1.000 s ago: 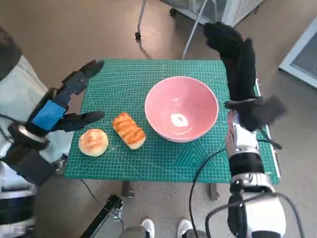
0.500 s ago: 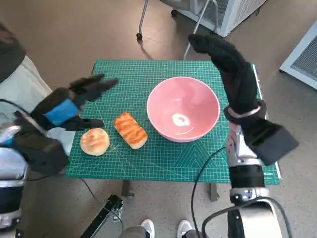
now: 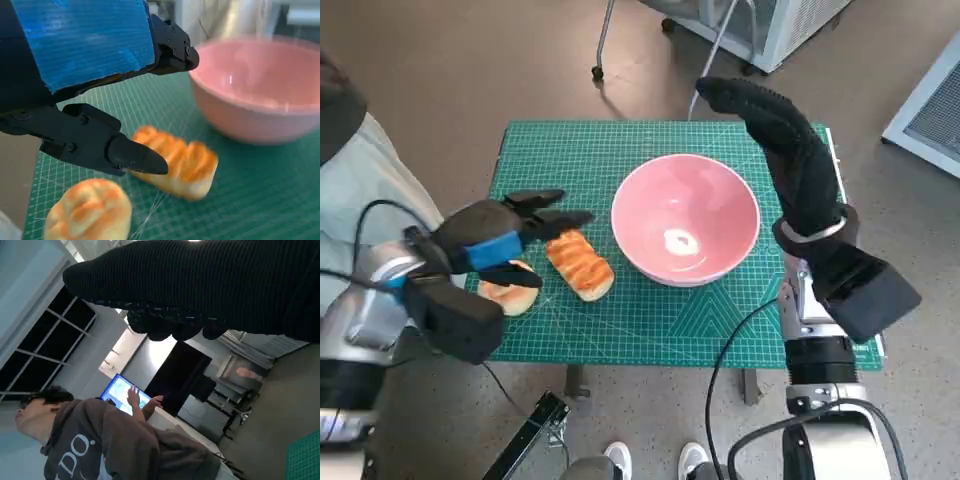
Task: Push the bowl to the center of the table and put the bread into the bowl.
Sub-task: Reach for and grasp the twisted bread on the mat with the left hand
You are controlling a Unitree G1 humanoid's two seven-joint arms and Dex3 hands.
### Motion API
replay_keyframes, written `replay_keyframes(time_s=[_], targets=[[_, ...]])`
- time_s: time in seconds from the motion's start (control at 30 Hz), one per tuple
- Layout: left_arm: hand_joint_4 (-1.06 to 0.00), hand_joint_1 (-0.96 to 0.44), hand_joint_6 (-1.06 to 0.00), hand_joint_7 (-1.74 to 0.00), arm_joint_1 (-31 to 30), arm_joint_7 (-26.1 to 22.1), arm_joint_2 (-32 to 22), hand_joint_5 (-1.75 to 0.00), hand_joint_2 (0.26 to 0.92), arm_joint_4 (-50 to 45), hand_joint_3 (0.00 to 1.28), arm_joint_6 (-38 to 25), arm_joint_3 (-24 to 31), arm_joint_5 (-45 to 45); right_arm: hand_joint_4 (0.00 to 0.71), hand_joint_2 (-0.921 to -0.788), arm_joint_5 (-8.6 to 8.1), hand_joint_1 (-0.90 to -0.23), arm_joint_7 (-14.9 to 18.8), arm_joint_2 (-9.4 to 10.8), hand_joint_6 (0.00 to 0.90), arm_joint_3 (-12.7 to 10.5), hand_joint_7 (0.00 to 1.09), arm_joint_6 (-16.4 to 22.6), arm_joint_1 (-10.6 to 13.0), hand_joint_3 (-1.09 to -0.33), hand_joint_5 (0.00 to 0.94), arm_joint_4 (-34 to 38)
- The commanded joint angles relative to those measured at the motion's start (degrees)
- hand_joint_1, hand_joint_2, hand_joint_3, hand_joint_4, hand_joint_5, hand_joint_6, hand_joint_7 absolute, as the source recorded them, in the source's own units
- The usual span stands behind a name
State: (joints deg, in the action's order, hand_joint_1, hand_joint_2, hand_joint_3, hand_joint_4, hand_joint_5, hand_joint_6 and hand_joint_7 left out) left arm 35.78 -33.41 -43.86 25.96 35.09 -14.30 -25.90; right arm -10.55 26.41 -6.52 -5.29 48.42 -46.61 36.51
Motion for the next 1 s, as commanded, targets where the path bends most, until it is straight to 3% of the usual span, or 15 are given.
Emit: replay_keyframes(time_s=[0.03, 0.67, 1.0], targets=[[-0.23, -0.19, -0.38, -0.07, 3.03, 1.05, 0.99, -0.01, 0.799, 3.27, 0.00, 1.89, -3.01, -3.72, 0.277, -0.921, 0.96, -0.652, -0.37, -0.70, -0.001, 0.32, 0.77, -0.10, 1.37, -0.844, 0.011, 1.19], [-0.30, -0.11, -0.42, -0.08, 6.48, 5.25, 5.31, -0.02, 0.828, 11.26, 0.01, 0.80, -8.88, -10.97, 0.273, -0.921, 0.57, -0.651, -0.47, -1.43, -0.001, 0.15, 0.75, -0.76, 2.79, -0.847, 0.009, -0.18], [-0.39, -0.10, -0.49, -0.11, 10.22, 13.48, 10.40, -0.05, 0.863, 20.02, 0.02, -0.93, -14.17, -18.01, 0.273, -0.921, 0.37, -0.647, -0.80, -1.28, -0.001, 0.27, 0.76, -1.34, 3.66, -0.846, 0.009, -1.07]])
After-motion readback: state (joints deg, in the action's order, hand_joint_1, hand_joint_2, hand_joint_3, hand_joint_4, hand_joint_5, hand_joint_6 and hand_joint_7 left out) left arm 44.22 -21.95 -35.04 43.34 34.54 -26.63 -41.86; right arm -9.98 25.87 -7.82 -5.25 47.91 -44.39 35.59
